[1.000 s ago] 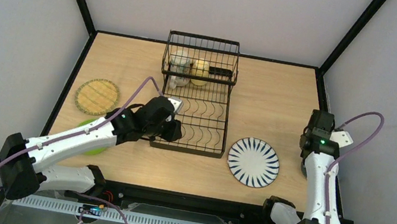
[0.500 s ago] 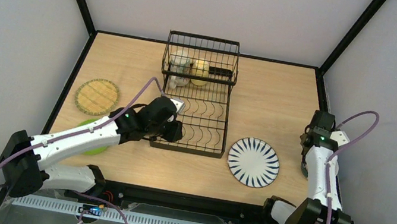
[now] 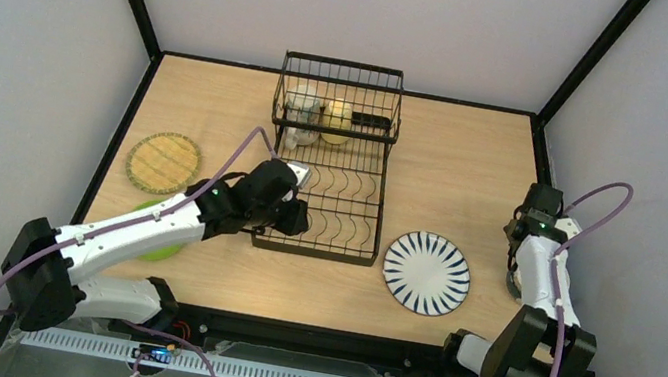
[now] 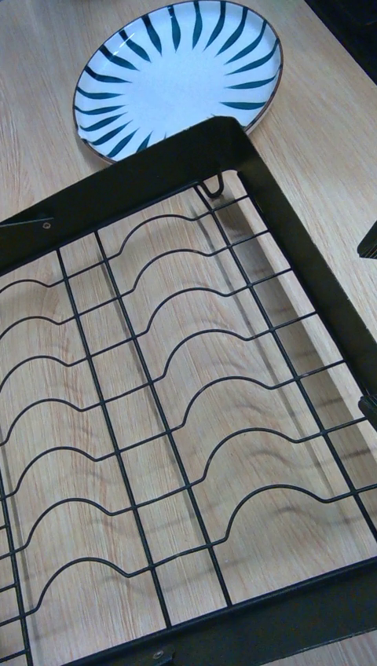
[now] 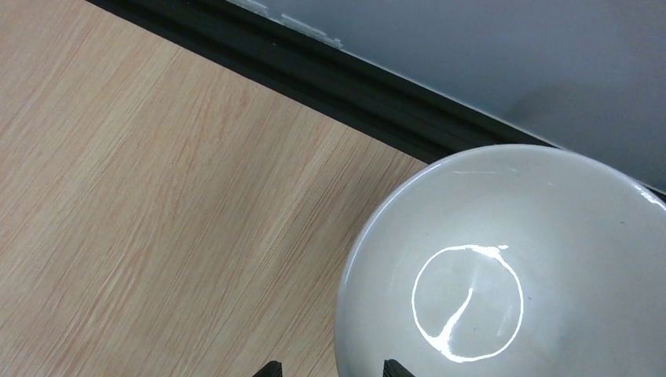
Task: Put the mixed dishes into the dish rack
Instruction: Grab the bowl at the center of the board.
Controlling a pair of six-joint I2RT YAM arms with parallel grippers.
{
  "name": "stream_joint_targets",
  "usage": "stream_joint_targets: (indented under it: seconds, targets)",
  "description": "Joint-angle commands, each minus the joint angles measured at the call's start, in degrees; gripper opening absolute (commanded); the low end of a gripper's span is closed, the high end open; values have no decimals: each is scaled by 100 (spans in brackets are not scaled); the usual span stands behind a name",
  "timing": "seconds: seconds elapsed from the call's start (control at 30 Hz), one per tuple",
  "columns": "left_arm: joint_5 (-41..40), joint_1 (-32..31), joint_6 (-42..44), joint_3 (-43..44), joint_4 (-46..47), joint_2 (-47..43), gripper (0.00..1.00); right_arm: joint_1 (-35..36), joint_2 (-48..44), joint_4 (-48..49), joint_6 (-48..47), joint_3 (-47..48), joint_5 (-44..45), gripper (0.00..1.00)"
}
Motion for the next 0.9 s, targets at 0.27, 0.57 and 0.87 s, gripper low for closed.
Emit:
stream_joint_targets:
  seconds: [0.27,0.57,0.87]
  targets:
    - [176,177,48,-89,263,310,99,-121,373,349,-36,-186,-105,61]
    - [372,285,65,-149,325,417,99,-144,592,465,1,-277,-178,30]
    - [428,349,91,-140,357,548,99,-145,912,622,-73,-247,-528,0]
